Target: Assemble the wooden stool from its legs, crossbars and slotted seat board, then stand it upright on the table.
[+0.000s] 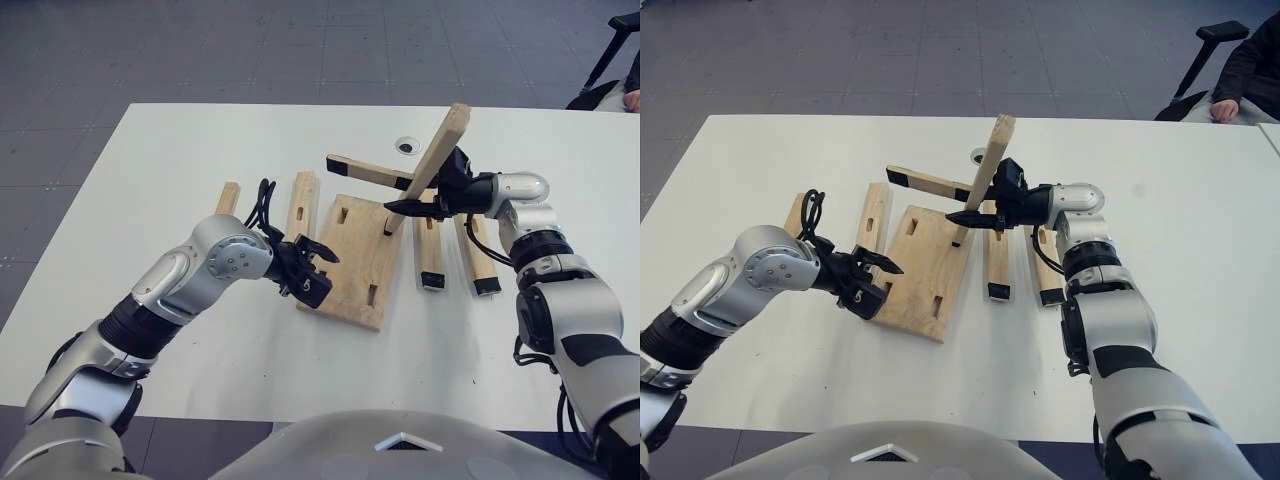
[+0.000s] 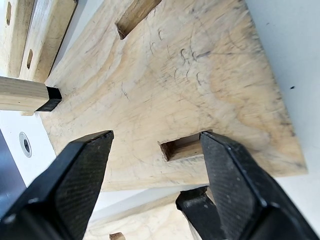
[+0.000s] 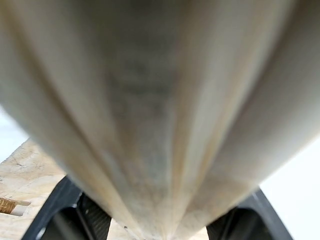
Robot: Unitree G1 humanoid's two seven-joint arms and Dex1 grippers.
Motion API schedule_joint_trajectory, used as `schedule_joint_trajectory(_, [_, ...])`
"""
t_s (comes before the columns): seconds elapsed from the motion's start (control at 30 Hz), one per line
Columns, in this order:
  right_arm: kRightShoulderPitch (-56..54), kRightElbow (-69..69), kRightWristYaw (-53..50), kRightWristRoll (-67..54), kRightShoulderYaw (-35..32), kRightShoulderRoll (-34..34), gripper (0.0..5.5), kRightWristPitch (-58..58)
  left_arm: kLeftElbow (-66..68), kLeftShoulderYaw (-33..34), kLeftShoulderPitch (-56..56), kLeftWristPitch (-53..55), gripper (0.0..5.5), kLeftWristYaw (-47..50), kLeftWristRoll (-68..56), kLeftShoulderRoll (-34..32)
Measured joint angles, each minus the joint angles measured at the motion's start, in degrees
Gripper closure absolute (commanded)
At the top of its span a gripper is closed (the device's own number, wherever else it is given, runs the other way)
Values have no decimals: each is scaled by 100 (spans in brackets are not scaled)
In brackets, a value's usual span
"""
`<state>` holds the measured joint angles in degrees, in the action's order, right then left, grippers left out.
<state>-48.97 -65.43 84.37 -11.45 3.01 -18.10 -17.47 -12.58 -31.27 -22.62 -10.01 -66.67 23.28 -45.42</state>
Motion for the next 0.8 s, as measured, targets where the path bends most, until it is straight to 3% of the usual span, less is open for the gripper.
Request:
schedule_joint_trajectory(0.23, [485,241,-148,-402,-408,99,341,937,-114,103,2,612,228,-47,-63,228])
schedule_joint_trajectory(0.5, [1109,725,-404,-402,-161,130,341,-408,-230,111,13,800,228,-46,-116,359])
schedule_joint_trajectory(0.8, [824,348,-275,-583,-240,88,341,708,-231,120,13,927,228,-38,-114,484])
